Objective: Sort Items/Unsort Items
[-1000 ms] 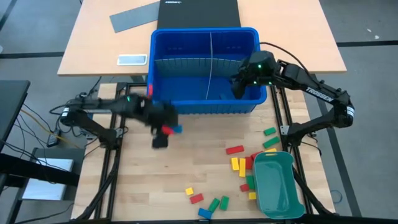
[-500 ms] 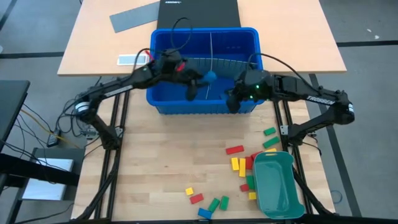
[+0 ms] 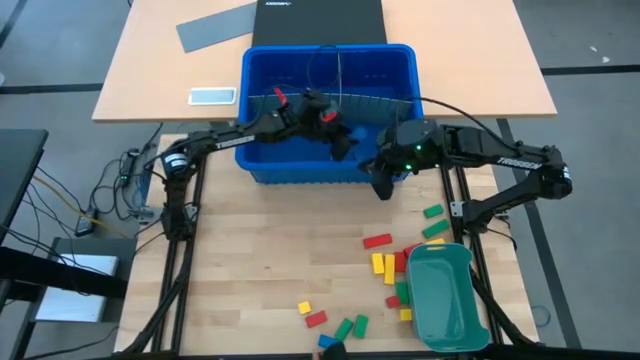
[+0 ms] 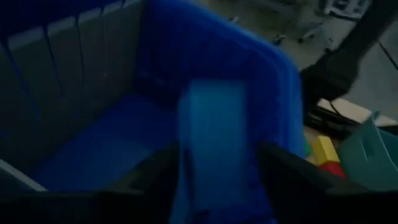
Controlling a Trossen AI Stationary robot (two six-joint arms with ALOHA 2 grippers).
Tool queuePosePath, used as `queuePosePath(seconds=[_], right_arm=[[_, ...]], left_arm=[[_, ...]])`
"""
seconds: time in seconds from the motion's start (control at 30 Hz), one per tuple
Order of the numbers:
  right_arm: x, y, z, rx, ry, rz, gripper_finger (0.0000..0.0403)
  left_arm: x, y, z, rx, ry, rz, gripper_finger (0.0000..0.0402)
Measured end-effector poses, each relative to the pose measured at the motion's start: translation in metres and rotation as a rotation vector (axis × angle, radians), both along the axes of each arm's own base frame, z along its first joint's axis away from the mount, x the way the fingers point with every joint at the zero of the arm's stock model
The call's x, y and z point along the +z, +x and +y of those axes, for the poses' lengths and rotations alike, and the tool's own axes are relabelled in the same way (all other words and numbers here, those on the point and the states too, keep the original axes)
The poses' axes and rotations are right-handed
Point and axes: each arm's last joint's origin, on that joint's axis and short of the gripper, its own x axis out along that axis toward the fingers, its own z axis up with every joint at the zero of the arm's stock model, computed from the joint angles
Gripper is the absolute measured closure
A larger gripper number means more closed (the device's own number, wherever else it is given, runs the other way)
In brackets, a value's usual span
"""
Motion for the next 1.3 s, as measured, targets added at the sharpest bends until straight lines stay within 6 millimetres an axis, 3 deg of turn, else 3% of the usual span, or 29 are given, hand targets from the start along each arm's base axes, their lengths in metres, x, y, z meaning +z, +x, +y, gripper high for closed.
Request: queuePosePath(seconds=[0.1, 0.23, 0.37, 0.53, 0.67, 0.8, 0.9, 1.13, 1.3], right_arm=[[0.001, -0.007, 0.000, 0.018, 0.003, 0.019, 0.0347], [0.002, -0.009, 0.002, 0.035, 0.003, 0.015, 0.0312], [-0.001, -0.005, 0.011, 0.099, 0.020, 0.027, 0.0286], [-0.025, 0.006, 0.035, 0.282, 0.159, 0.098, 0.0281], [-0.057, 0.016, 0.066, 0.430, 0.210, 0.155, 0.0289], [-0.099, 0.024, 0.108, 0.584, 0.221, 0.188, 0.0294], [-0.126, 0.027, 0.139, 0.686, 0.239, 0.184, 0.0293], [-0.169, 0.042, 0.210, 0.875, 0.226, 0.155, 0.0280], [-0.200, 0.059, 0.245, 0.968, 0.250, 0.107, 0.0291]], left_arm=[[-0.004, 0.001, -0.005, 0.020, -0.047, 0.031, 0.0135], [0.003, -0.006, -0.017, -0.018, -0.028, 0.092, 0.0137], [0.020, -0.019, -0.029, -0.070, 0.015, 0.160, 0.0195], [0.037, -0.038, -0.047, -0.152, 0.028, 0.323, 0.0309], [0.043, -0.053, -0.063, -0.198, -0.002, 0.423, 0.0390], [0.038, -0.062, -0.082, -0.242, -0.009, 0.455, 0.0395], [0.038, -0.067, -0.094, -0.242, -0.005, 0.382, 0.0398], [0.022, -0.083, -0.121, -0.201, -0.089, 0.176, 0.0400], [0.005, -0.093, -0.141, -0.240, -0.109, 0.176, 0.0400]])
